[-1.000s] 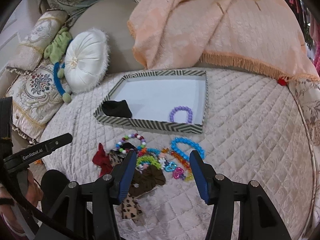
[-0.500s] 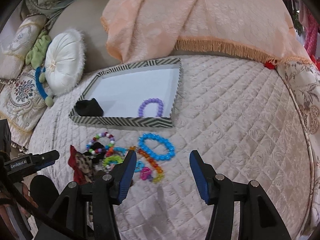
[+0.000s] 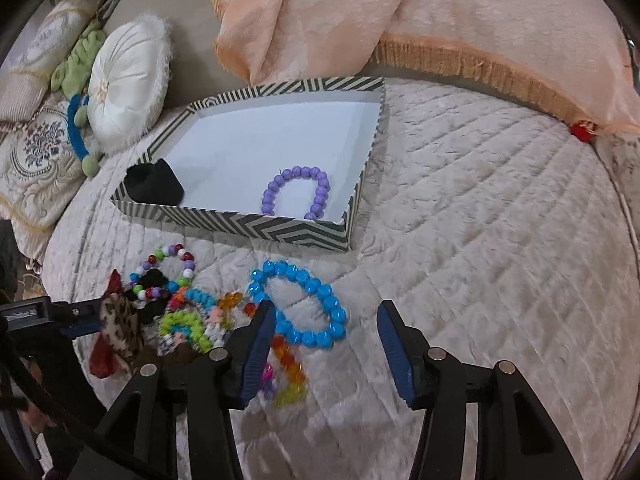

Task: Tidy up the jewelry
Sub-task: 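Grasp the red satin bow with the left tool while the right tool grasps the blue bead bracelet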

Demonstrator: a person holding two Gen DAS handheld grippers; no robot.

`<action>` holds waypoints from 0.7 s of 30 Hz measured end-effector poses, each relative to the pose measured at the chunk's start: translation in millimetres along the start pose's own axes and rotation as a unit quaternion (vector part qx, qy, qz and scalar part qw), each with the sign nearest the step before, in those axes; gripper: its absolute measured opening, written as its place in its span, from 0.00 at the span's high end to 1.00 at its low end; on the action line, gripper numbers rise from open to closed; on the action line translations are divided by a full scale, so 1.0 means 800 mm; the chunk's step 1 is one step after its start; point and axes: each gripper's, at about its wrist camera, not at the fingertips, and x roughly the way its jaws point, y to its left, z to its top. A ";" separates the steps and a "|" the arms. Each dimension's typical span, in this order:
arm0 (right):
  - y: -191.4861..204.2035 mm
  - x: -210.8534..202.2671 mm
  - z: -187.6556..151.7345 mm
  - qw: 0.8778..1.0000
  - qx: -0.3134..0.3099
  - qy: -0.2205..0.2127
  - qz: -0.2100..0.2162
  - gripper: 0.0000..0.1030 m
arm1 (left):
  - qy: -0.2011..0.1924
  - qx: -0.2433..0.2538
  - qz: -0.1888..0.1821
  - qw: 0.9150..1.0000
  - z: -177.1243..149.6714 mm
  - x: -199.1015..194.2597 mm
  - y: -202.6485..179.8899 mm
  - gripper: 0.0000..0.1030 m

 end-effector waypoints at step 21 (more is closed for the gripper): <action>0.018 -0.039 0.004 0.997 -0.045 -0.063 -0.017 0.91 | -0.054 0.028 -0.018 0.998 0.005 -0.042 0.003 0.82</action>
